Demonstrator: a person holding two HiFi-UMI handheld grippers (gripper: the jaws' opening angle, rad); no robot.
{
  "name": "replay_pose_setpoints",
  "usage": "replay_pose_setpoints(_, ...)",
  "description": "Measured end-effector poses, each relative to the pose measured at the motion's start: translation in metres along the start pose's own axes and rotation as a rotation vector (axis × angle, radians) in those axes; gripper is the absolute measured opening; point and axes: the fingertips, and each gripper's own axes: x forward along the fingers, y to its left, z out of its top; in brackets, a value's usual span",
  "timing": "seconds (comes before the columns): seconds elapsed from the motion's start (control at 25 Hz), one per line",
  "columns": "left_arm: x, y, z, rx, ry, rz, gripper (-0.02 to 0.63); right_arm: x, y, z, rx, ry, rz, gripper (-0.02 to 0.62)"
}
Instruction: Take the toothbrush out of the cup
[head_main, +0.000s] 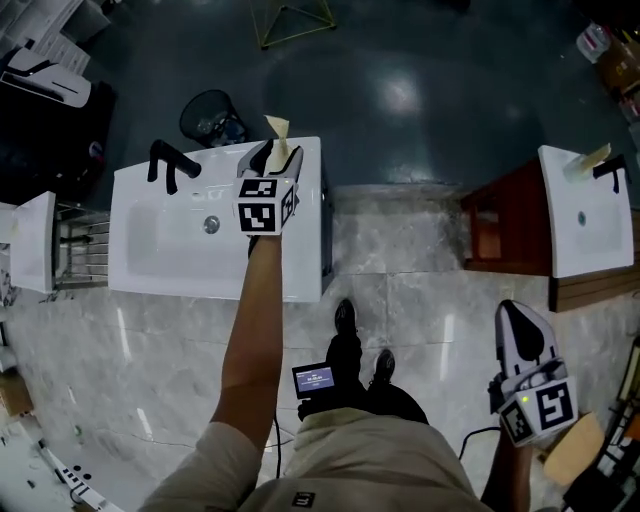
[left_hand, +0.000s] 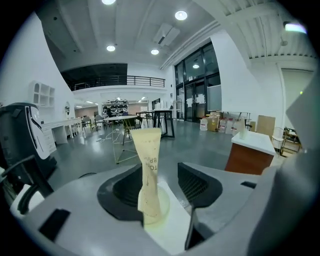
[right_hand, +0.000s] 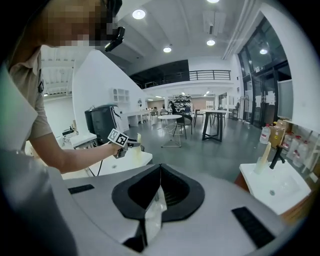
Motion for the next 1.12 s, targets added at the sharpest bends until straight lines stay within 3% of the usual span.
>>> replay_pose_setpoints(0.2, 0.032, 0.006, -0.014, -0.014, 0.028, -0.015, 0.204, 0.022, -0.006, -0.009, 0.025, 0.041, -0.016, 0.005)
replay_pose_setpoints(0.4, 0.036, 0.016, -0.014, -0.044, -0.004, 0.022, 0.201, 0.034, -0.010, -0.017, 0.018, 0.069, -0.026, 0.006)
replay_pose_setpoints(0.52, 0.033, 0.020, -0.013, -0.051, -0.008, 0.031, 0.152, 0.036, -0.010, -0.014, 0.020, 0.059, -0.021, 0.005)
replay_pose_setpoints(0.6, 0.029, 0.021, -0.014, -0.049, -0.012, 0.034, 0.046, 0.035, -0.009, -0.013, 0.025, 0.046, -0.016, 0.006)
replay_pose_setpoints(0.76, 0.022, 0.018, -0.016, -0.051, -0.022, 0.033, 0.037, 0.027, -0.013, -0.025, 0.003, 0.075, -0.035, 0.006)
replay_pose_setpoints(1.12, -0.036, 0.006, 0.040, -0.002, -0.158, 0.086, 0.033, -0.009, -0.008, -0.018, -0.016, 0.015, -0.036, 0.005)
